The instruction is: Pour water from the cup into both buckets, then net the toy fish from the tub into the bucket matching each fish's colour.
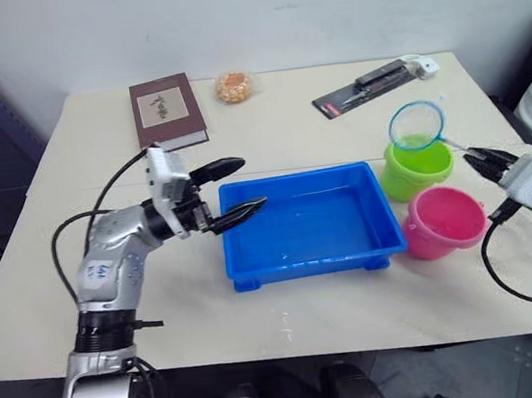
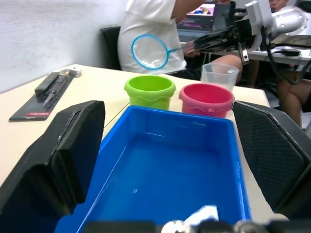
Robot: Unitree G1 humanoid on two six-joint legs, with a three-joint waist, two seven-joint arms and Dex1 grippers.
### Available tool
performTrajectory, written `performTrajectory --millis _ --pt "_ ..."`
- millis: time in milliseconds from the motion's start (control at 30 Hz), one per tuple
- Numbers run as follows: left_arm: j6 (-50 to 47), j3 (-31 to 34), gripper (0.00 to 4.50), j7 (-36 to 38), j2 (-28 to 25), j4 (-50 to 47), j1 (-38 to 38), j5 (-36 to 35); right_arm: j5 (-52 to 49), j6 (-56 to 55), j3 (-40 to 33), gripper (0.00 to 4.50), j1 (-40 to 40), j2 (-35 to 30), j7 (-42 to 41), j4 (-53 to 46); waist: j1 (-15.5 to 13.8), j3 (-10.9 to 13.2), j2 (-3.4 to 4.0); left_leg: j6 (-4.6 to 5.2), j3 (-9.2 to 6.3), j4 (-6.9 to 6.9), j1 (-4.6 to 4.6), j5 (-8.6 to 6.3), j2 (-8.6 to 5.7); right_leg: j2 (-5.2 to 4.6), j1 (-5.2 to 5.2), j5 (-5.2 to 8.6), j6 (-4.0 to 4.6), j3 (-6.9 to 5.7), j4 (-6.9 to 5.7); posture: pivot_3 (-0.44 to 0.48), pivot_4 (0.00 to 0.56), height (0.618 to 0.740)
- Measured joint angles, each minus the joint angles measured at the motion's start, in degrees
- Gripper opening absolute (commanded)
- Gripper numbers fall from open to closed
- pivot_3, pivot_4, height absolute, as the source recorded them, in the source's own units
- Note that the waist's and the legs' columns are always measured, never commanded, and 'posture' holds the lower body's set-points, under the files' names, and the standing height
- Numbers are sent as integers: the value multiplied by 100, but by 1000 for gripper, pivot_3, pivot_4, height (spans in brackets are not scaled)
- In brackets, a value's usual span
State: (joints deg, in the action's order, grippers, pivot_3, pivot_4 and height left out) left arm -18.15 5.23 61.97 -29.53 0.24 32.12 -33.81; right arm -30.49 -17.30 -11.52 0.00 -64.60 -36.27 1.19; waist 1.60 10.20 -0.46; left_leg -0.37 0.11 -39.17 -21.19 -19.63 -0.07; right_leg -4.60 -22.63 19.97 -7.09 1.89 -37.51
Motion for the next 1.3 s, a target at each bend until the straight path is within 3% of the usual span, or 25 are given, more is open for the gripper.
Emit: performTrajectory --millis 100,200,333,433,533,667,767,1100,1133,1200,1267,1300 --pt "-226 243 4458 512 -646 -257 -250 -295 -1381 1295 -634 0 672 -353 -1146 -1318 -11 0 0 -2 -37 1 -1 -2 4 -6 18 0 1 3 16 0 150 740" --pt "-338 330 4458 1119 -1250 -688 -692 -458 -1450 1626 -795 0 1026 -475 -1894 -2132 -10 0 -7 -4 -47 6 -1 -6 4 -7 26 0 2 0 58 0 150 740" --pt "-283 495 4458 1942 -1995 -1092 -1643 -500 -1040 1652 -183 0 1405 -147 -2606 -2779 -13 0 -8 0 -48 9 -3 -10 0 -13 24 0 3 2 60 0 150 740" --pt "91 615 4458 2398 -2297 -1081 -2227 -372 -682 1729 650 0 1109 358 -2789 -2879 -8 1 -12 1 -47 7 0 -10 -2 -19 23 1 6 2 59 0 150 740" --pt "315 691 4458 2395 -2370 -1041 -2465 -220 11 1647 1557 0 446 1126 -2855 -2515 -5 -1 -15 1 -48 7 2 -10 -5 -21 19 0 10 1 54 0 150 740" --pt "355 750 4458 2315 -2370 -1102 -2836 -186 858 1246 2194 0 -38 1790 -2978 -1580 -6 0 -14 -1 -49 13 -5 -12 -4 -20 14 2 13 -3 60 0 150 740" --pt "173 829 4458 2031 -2366 -1243 -3042 -196 1194 890 2503 0 -309 2364 -3054 -829 0 0 -15 -3 -47 12 -4 -12 -3 -19 13 2 13 -2 57 0 150 740" --pt "-18 881 4458 1657 -2325 -1480 -3239 -208 2036 124 2783 0 -701 3037 -2925 544 3 0 -14 -9 -47 13 0 -13 0 -16 12 5 19 -6 49 0 150 740" --pt "-45 881 4500 1650 -2325 -1480 -3214 -210 2036 124 2783 834 -696 3074 -2917 573 3 0 -14 -9 -47 12 0 -13 0 -16 12 5 19 -6 48 0 150 740" --pt "-70 874 4500 1663 -2332 -1460 -3133 -209 2035 125 2793 1495 -649 3105 -2932 580 3 0 -14 -9 -47 12 1 -13 -1 -16 12 5 19 -7 47 0 150 740" --pt "-71 804 4500 1710 -2343 -1352 -2952 -206 2035 115 2786 2426 -615 3106 -2913 578 2 0 -14 -9 -47 11 1 -12 -1 -16 12 5 19 -8 47 0 150 740" --pt "-82 757 4500 1728 -2342 -1269 -2816 -204 2025 123 2748 3146 -588 3106 -2889 529 2 0 -14 -9 -46 11 0 -13 -2 -15 12 5 19 -9 46 0 150 740"
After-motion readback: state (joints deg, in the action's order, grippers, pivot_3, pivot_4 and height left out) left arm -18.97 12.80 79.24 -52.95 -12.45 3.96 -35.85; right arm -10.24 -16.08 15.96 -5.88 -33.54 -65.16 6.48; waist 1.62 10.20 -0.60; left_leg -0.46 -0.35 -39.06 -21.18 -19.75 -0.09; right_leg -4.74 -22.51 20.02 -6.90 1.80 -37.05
